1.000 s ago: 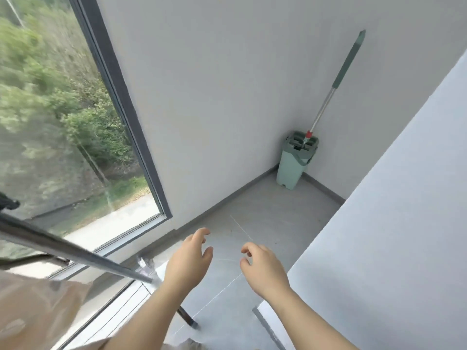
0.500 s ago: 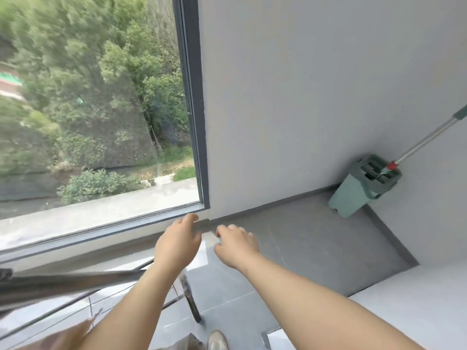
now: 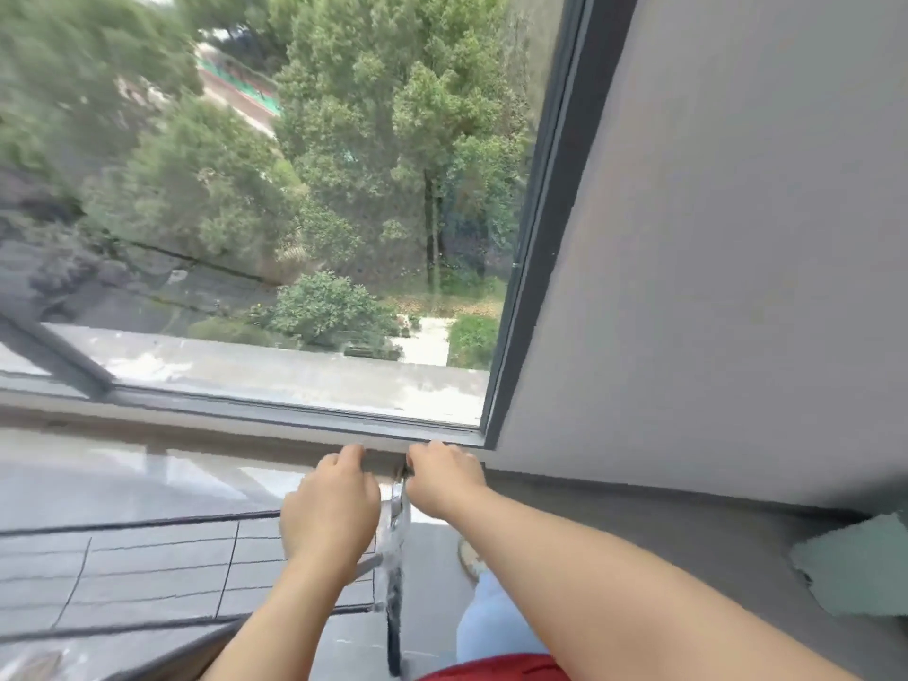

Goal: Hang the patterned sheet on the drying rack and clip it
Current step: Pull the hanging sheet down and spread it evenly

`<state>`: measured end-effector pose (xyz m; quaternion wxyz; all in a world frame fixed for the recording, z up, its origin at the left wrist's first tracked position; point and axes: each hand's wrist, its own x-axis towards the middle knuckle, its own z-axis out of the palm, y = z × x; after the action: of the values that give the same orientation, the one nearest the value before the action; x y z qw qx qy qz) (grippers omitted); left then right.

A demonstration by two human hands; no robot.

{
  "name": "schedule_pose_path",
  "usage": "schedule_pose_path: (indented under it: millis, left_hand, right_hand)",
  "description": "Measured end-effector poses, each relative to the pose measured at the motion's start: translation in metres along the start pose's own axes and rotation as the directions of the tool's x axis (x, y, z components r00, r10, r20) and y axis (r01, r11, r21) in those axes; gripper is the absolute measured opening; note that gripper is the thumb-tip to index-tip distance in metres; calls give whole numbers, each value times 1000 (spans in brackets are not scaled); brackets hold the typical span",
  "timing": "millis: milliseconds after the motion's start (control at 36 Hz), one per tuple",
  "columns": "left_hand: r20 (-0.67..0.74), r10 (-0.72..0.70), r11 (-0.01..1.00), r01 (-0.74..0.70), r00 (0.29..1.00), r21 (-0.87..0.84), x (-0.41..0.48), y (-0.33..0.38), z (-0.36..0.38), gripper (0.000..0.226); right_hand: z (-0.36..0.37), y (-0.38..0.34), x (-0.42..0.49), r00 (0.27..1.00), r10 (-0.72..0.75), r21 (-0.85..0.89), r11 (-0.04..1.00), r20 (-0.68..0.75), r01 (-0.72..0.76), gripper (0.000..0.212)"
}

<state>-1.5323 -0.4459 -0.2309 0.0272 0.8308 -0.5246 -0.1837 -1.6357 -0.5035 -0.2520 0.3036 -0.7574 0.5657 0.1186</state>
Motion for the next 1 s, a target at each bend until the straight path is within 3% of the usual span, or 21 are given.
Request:
schedule_pose_path:
  millis: [194, 361, 472, 750, 1000]
  left_hand:
    - [-24, -298, 952, 295, 954, -83, 36, 7, -5, 37]
    - [-102, -382, 923, 374, 918, -88, 50, 16, -11, 36]
    - [-94, -420, 907, 418, 902, -40, 45, 10, -5, 35]
    - [-91, -543, 839, 534, 835, -106, 29, -7, -3, 36]
    - [-81, -693, 721, 691, 716, -61, -22, -58, -14, 36]
  right_hand:
    - [-43, -2, 60, 961, -246, -138, 955, 127, 263, 30]
    - [-62, -8, 92, 892, -404, -207, 873, 201, 442, 31]
    - [-61, -11, 101, 849, -445, -217, 833, 283, 509, 33]
    - [-50, -29, 109, 764, -504, -211, 761, 403, 614, 35]
    - [-23, -81, 81, 662, -589, -200, 658, 463, 726, 36]
